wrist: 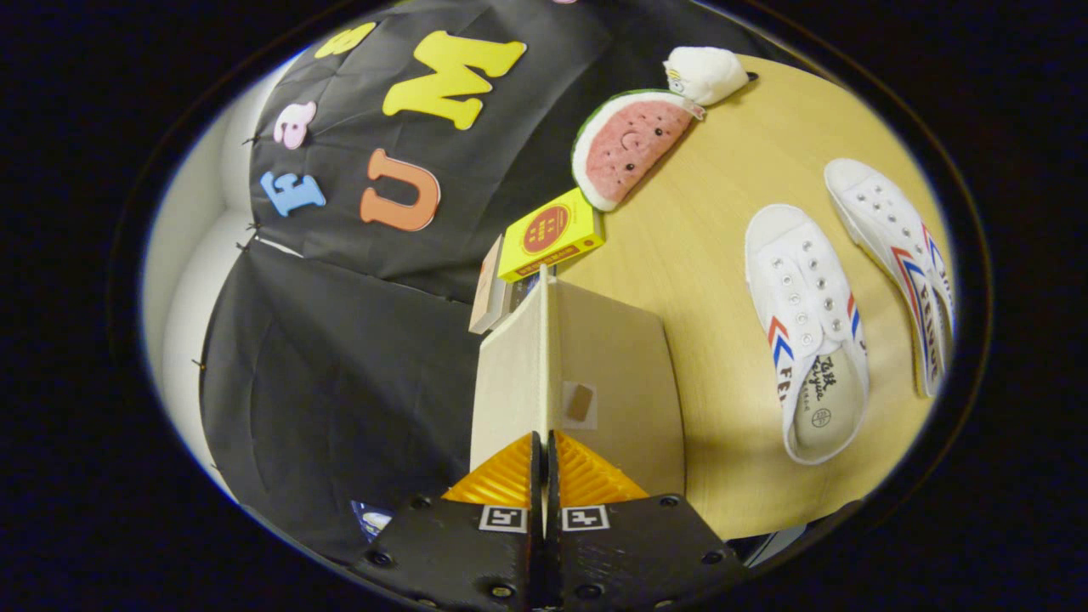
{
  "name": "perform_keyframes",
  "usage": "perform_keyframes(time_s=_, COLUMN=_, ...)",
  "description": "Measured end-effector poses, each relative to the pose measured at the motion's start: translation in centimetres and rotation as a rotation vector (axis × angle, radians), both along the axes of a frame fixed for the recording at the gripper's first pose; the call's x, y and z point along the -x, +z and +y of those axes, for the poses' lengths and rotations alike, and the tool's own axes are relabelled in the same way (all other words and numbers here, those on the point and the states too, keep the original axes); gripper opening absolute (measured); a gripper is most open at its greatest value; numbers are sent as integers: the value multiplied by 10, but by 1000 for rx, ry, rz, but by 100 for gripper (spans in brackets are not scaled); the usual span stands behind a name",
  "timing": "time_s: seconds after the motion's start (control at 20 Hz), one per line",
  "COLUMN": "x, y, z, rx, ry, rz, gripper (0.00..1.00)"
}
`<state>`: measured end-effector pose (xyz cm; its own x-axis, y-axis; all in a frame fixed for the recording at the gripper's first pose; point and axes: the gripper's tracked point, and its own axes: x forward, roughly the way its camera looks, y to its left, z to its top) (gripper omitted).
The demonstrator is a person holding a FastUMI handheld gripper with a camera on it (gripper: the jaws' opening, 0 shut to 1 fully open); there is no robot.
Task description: Open the storage box then place both shoes into the box .Put the left shoe in first, then the right shoe, with the right side of both shoes facing outward in a uniform manner.
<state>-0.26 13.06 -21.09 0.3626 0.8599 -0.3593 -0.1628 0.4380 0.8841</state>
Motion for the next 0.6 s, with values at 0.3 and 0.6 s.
perform_keyframes(time_s=0.3, x=8, y=81, z=16, rx=39, ry=17, rz=-185, gripper=1)
perform_keyframes(time_s=0.6, x=38, y=162, z=97, rx=41, ry=106, rz=-348, gripper=1)
